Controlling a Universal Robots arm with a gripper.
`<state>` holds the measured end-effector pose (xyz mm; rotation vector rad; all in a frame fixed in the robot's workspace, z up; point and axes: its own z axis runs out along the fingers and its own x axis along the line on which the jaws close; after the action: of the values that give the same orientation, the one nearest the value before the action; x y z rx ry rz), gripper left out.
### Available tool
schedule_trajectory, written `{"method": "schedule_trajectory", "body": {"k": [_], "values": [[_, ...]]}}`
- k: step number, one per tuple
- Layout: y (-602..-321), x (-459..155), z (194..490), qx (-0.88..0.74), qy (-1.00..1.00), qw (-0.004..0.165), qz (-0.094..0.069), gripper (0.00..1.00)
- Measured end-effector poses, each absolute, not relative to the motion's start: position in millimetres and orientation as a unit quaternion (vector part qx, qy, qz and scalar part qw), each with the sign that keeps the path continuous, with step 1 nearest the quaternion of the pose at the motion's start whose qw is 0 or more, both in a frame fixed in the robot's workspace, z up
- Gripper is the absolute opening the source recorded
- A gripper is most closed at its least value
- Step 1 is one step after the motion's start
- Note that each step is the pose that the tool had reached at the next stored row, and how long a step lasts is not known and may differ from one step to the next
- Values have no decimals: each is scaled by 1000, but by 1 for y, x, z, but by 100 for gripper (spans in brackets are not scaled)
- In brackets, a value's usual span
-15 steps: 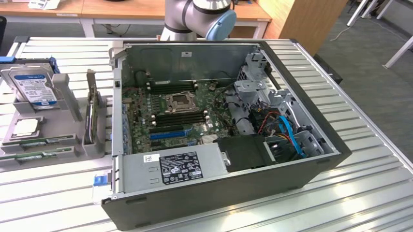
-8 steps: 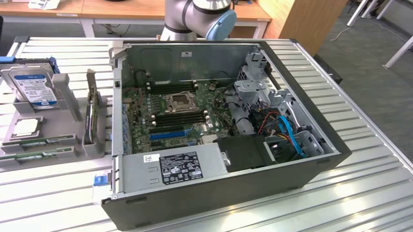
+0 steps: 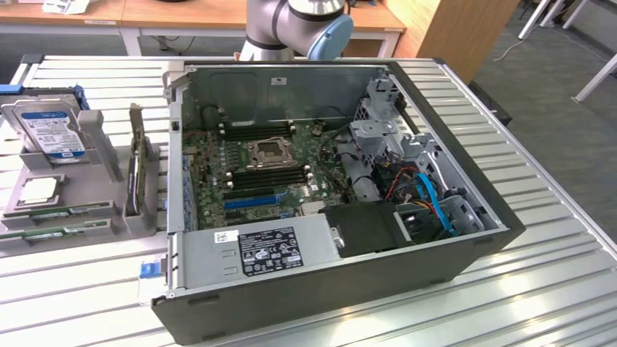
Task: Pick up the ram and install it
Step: 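Pick up the ram and move it above insertion slot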
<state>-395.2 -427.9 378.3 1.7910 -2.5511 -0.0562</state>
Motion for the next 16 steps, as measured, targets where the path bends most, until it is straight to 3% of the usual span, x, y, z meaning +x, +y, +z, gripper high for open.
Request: {"method": "schedule_trajectory", "body": {"k": [16], "values": [[-428,-395,376,687,-726,15,-16,10]]}}
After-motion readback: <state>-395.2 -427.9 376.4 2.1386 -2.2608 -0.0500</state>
